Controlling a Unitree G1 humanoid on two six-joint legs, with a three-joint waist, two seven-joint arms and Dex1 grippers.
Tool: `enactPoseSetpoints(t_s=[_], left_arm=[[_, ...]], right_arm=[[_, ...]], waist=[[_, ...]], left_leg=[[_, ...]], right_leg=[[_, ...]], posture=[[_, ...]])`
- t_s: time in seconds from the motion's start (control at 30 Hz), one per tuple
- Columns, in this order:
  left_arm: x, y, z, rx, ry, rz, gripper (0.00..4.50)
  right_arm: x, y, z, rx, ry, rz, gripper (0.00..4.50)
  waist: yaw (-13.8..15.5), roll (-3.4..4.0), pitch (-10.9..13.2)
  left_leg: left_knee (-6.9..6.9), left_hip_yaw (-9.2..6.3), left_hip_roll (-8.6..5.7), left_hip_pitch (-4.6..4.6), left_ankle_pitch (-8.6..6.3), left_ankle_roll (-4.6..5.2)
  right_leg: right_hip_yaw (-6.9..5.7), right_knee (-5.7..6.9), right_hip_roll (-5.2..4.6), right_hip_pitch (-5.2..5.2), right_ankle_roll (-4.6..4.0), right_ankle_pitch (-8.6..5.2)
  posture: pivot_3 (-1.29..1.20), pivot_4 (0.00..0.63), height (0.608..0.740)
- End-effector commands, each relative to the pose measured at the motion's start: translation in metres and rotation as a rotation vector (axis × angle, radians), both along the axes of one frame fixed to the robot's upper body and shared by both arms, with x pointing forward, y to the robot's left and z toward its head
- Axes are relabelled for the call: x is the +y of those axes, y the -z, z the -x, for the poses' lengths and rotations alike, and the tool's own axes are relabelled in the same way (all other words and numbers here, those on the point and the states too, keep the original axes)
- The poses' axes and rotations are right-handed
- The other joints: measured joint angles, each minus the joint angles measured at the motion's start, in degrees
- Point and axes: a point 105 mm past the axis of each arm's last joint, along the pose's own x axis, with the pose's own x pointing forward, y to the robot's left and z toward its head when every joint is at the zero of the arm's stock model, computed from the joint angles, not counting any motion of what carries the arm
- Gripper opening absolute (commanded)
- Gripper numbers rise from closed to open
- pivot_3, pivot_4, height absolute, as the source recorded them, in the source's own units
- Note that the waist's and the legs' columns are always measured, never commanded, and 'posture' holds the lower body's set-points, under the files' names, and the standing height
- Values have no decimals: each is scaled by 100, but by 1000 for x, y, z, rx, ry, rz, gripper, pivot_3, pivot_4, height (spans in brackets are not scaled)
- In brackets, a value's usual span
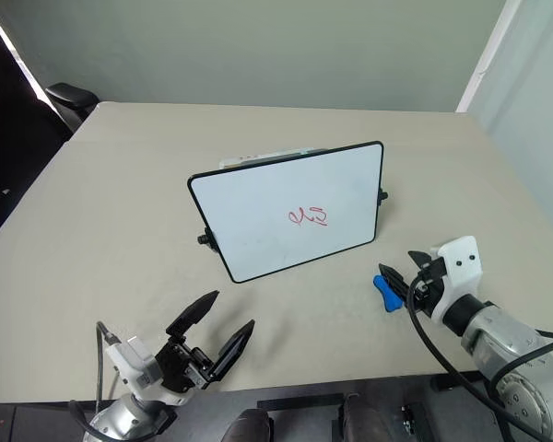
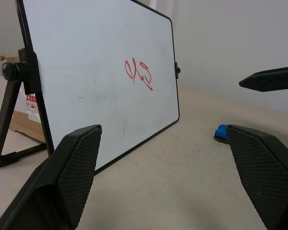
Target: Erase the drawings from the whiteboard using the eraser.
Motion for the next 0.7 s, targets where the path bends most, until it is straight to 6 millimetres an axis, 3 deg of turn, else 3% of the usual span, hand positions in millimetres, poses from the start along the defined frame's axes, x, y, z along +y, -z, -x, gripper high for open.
enactPoseSetpoints(t_s=[0.03, 0.4, 0.7], left_arm=[[1, -13, 2, -52, 7, 11, 4500], [-6, -20, 11, -59, 39, 35, 4500], [3, -20, 5, -55, 7, 32, 4500]], right_arm=[[4, -11, 3, -49, -11, 12, 3471], [6, -22, 8, -86, -20, -6, 3471], [2, -16, 2, -56, -24, -6, 3471]], waist=[[0, 0, 0], [-1, 0, 0], [-2, 0, 0]], left_leg=[[0, 0, 0, 0, 0, 0], [0, 1, 0, -1, -1, 2], [0, 1, 0, 0, -1, 2]], right_leg=[[0, 0, 0, 0, 0, 0], [0, -1, 0, 0, 0, 0], [0, 0, 0, 0, 0, 0]], posture=[[0, 150, 740], [0, 150, 740], [0, 150, 740]])
